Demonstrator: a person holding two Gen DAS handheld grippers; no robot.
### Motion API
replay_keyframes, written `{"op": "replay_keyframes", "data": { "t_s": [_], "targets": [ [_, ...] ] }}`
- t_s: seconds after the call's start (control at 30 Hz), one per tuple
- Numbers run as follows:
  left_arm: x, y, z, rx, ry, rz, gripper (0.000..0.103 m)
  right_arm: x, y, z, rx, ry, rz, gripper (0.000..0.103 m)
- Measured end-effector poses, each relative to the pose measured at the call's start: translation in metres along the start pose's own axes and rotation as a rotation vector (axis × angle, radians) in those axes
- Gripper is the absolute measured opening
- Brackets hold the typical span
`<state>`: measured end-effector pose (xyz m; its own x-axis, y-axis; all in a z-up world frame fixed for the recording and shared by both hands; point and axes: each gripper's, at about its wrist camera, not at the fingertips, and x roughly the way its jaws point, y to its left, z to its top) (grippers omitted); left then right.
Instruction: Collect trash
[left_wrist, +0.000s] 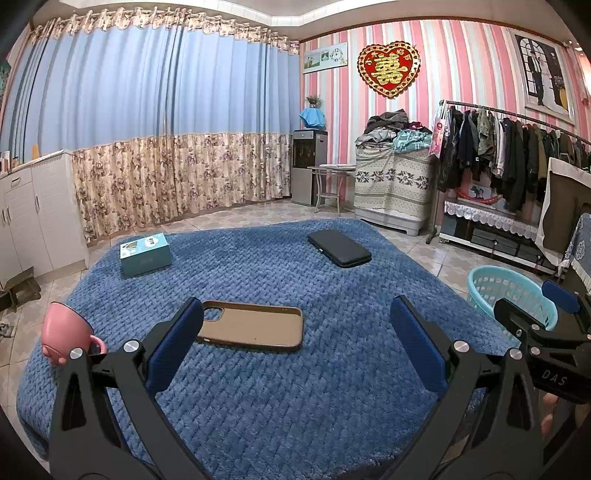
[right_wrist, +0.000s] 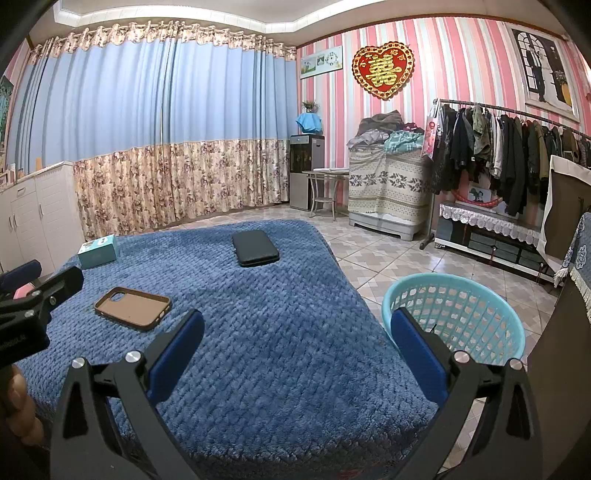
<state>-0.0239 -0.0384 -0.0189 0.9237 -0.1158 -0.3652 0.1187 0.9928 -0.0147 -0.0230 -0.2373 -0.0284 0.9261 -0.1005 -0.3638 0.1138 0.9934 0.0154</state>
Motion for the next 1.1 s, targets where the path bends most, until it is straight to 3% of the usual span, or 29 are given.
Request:
{"op": "replay_keyframes", "data": {
  "t_s": [1.1],
  "targets": [
    [-0.0005, 0.0009, 0.0011, 0.004, 0.000, 0.002, 0.098, 0.0011, 0.0004, -0.0013, -0.001, -0.001, 0.000, 0.099]
  ]
}}
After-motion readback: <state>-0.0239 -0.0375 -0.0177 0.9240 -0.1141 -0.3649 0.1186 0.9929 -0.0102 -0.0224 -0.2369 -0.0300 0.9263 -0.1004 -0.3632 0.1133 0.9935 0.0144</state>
